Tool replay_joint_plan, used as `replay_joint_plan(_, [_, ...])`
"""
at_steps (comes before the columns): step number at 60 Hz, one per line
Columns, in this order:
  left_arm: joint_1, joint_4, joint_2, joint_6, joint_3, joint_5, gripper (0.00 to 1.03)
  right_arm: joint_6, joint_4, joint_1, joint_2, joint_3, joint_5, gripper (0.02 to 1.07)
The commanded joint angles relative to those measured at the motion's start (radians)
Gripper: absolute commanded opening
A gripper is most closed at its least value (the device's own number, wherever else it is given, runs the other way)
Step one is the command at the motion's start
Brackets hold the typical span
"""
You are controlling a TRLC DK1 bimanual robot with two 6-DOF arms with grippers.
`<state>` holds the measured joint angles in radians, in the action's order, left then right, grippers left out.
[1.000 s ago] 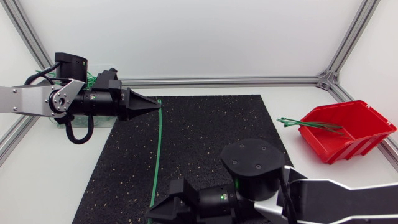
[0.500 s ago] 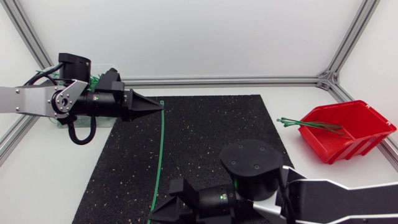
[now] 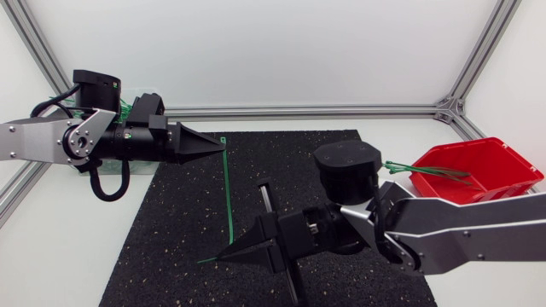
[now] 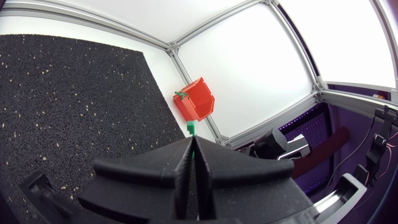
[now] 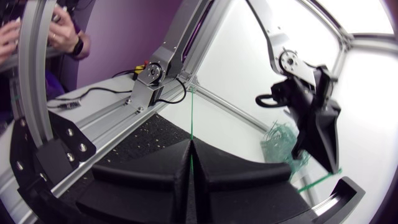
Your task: Take a green cable tie from the red box, thread the tail through the head to close it, then place it in the transparent bin on the left.
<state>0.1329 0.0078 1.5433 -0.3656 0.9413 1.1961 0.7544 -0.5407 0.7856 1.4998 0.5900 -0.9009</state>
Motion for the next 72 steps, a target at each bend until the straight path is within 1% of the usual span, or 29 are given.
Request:
replay_joint_plan(1, [0.011,0.004,-0.029,0.014,-0.035,0.008,0.04,-0.221,-0.019,-0.045,0.043,0.028,-0.053,0.08])
replay_joint_plan(4, [0.019,0.004,-0.037,0.014,-0.039,0.005,0.04,-0.308,-0.005,-0.059,0.054,0.039,-0.119,0.08])
replay_joint_plan(7, [0.024,0.006,-0.043,0.017,-0.045,-0.001,0.04,-0.331,0.027,-0.066,0.053,0.041,-0.159,0.08])
replay_joint_plan(14, [0.031,0.006,-0.063,0.028,-0.064,-0.006,0.04,-0.395,0.176,-0.06,0.017,0.059,-0.267,0.08])
replay_joint_plan(18, [0.036,0.006,-0.075,0.036,-0.076,-0.013,0.04,-0.408,0.341,-0.057,-0.001,0.106,-0.354,0.08])
replay_joint_plan(20, [0.037,0.008,-0.083,0.04,-0.082,-0.018,0.04,-0.423,0.439,-0.057,-0.009,0.139,-0.401,0.08])
replay_joint_plan(21, [0.04,0.011,-0.089,0.04,-0.087,-0.02,0.04,-0.455,0.519,-0.057,-0.01,0.169,-0.441,0.08])
replay_joint_plan(23, [0.043,0.012,-0.094,0.04,-0.091,-0.023,0.04,-0.475,0.579,-0.057,-0.01,0.191,-0.472,0.08])
replay_joint_plan(29, [0.051,0.012,-0.112,0.056,-0.104,-0.03,0.04,-0.506,0.812,-0.059,-0.023,0.266,-0.521,0.08])
replay_joint_plan(32, [0.057,0.014,-0.129,0.068,-0.114,-0.033,0.04,-0.506,0.903,-0.055,-0.039,0.294,-0.541,0.08])
replay_joint_plan(36, [0.06,0.034,-0.155,0.07,-0.133,-0.038,0.04,-0.533,0.94,-0.055,-0.072,0.306,-0.555,0.08])
replay_joint_plan(42, [0.082,0.077,-0.216,0.068,-0.173,-0.058,0.04,-0.632,0.941,-0.059,-0.15,0.309,-0.552,0.08])
replay_joint_plan(49, [0.136,0.133,-0.325,0.062,-0.234,-0.133,0.04,-0.739,0.941,-0.072,-0.234,0.324,-0.547,0.08])
replay_joint_plan(54, [0.194,0.184,-0.417,0.04,-0.279,-0.204,0.04,-0.814,0.938,-0.077,-0.277,0.335,-0.544,0.08])
replay_joint_plan(57, [0.243,0.205,-0.488,0.03,-0.305,-0.279,0.04,-0.859,0.935,-0.08,-0.303,0.344,-0.543,0.08])
replay_joint_plan(65, [0.33,0.207,-0.62,0.01,-0.323,-0.412,0.04,-0.966,0.933,-0.083,-0.355,0.363,-0.538,0.08])
replay_joint_plan(72, [0.412,0.193,-0.707,0.008,-0.326,-0.523,0.04,-1.101,0.912,-0.091,-0.397,0.376,-0.507,0.08])
